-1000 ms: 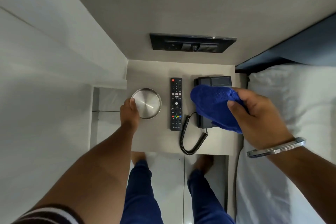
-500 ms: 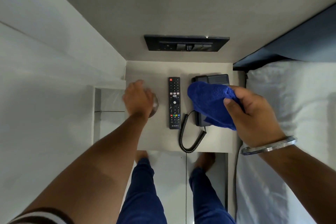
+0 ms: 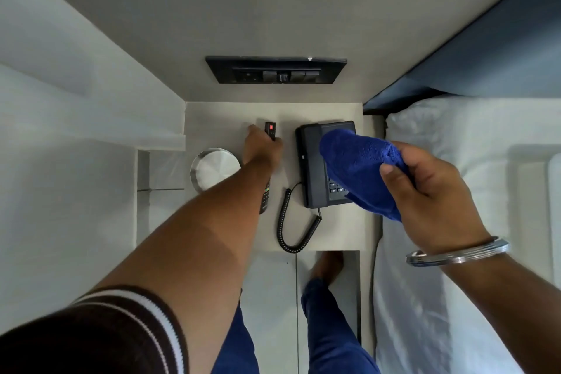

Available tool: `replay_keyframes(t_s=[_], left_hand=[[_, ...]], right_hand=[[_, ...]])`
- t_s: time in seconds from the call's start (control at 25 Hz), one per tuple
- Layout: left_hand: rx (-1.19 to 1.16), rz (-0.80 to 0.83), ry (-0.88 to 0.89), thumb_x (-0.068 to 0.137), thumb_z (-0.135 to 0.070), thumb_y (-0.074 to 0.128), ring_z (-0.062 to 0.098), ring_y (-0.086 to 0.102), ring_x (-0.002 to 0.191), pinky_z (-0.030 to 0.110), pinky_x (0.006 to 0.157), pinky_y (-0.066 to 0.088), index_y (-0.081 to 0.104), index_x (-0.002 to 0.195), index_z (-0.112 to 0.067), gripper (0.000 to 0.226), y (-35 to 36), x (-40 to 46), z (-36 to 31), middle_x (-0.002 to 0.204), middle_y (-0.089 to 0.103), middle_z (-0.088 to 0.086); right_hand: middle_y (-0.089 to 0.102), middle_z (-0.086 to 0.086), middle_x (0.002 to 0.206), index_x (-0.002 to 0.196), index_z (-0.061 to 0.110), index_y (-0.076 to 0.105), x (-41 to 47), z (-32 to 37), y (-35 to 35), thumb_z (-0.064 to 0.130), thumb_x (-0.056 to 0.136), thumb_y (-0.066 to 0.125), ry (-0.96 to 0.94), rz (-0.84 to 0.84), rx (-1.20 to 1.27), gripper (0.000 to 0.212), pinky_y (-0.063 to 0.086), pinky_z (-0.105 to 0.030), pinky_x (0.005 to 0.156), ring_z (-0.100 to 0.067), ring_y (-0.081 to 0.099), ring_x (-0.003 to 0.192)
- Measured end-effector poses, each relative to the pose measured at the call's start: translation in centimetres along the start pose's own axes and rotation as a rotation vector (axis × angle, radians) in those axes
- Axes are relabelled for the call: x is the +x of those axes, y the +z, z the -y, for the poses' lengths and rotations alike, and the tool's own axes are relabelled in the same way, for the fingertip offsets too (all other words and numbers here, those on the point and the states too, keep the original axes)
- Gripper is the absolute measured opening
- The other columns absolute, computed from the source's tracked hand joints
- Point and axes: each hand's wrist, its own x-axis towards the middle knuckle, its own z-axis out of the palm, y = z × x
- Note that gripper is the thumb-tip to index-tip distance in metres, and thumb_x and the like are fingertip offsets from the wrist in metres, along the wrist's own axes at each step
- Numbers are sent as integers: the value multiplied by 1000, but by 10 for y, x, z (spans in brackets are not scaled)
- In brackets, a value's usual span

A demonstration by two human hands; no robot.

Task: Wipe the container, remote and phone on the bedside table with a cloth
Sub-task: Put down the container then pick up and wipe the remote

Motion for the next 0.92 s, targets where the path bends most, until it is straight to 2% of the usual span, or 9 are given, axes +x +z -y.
replay_keyframes(t_s=[0.12, 0.2, 0.36, 0.48, 0.64, 0.72, 0.8, 0.88, 0.92], left_hand=[[-372, 62, 25, 85, -12, 63, 34, 68, 68, 36, 59, 53, 54, 105, -1, 24, -32, -30, -14, 84, 70, 18], [-711, 165, -73, 87, -16, 65, 28, 61, 49, 31, 47, 52, 59, 92, -6, 13, -71, -64, -34, 68, 65, 13], [-1105, 644, -323, 84, -75, 48, 22, 54, 54, 30, 54, 49, 63, 85, -11, 66, -180, -149, -72, 65, 57, 6], [-1167, 867, -230, 82, -82, 40, 23, 55, 60, 32, 61, 48, 62, 80, -14, 71, -264, -215, -99, 70, 54, 5], [-1246, 812, 140, 88, -80, 33, 29, 74, 84, 44, 76, 61, 71, 85, -12, 78, -358, -295, -139, 84, 71, 9], [-1317, 791, 387, 92, -76, 29, 27, 74, 94, 41, 82, 60, 76, 102, -11, 81, -406, -330, -158, 100, 77, 13], [-1328, 704, 507, 91, -75, 36, 30, 70, 110, 41, 94, 57, 71, 118, -5, 83, -446, -363, -171, 116, 72, 19], [-1301, 574, 564, 90, -76, 40, 33, 66, 117, 41, 99, 55, 66, 126, -1, 87, -469, -388, -181, 125, 68, 22], [-1294, 520, 583, 89, -76, 40, 32, 68, 113, 40, 96, 57, 69, 121, -2, 86, -474, -398, -183, 118, 71, 20]], right_hand=[[59, 22, 85, 111, 17, 64, -13, 18, -16, 5, 93, 50, 4, -33, 56, 25, 40, -1, 62, 15, 56, 79], [60, 21, 87, 112, 18, 63, -25, 44, -30, 6, 94, 50, 5, -55, 77, 26, 41, -3, 64, 14, 56, 80], [64, -7, 96, 108, 10, 64, -46, 118, -61, 1, 94, 46, 22, -57, 239, 24, 49, -9, 56, 6, 59, 75], [64, -9, 81, 93, 5, 66, -55, 195, -89, 2, 91, 49, -109, -47, 113, 17, 54, -37, 67, -23, 62, 78], [60, 8, 60, 75, 13, 57, -73, 306, -123, 9, 83, 49, -467, -115, 26, 12, 45, -25, 53, -11, 58, 57], [70, 8, 88, 95, 18, 66, -99, 348, -129, 15, 83, 55, -669, -40, 42, 17, 50, -26, 73, -10, 64, 82], [57, -3, 133, 128, 20, 57, -122, 371, -128, 25, 84, 63, -811, 6, -87, 45, 38, -26, 102, -15, 52, 120], [43, -4, 148, 139, 20, 45, -135, 388, -130, 29, 86, 63, -866, -60, -119, 56, 30, -23, 105, -17, 42, 132], [49, -5, 144, 137, 17, 48, -139, 395, -133, 24, 88, 61, -896, -117, -78, 51, 33, -24, 103, -18, 46, 129]])
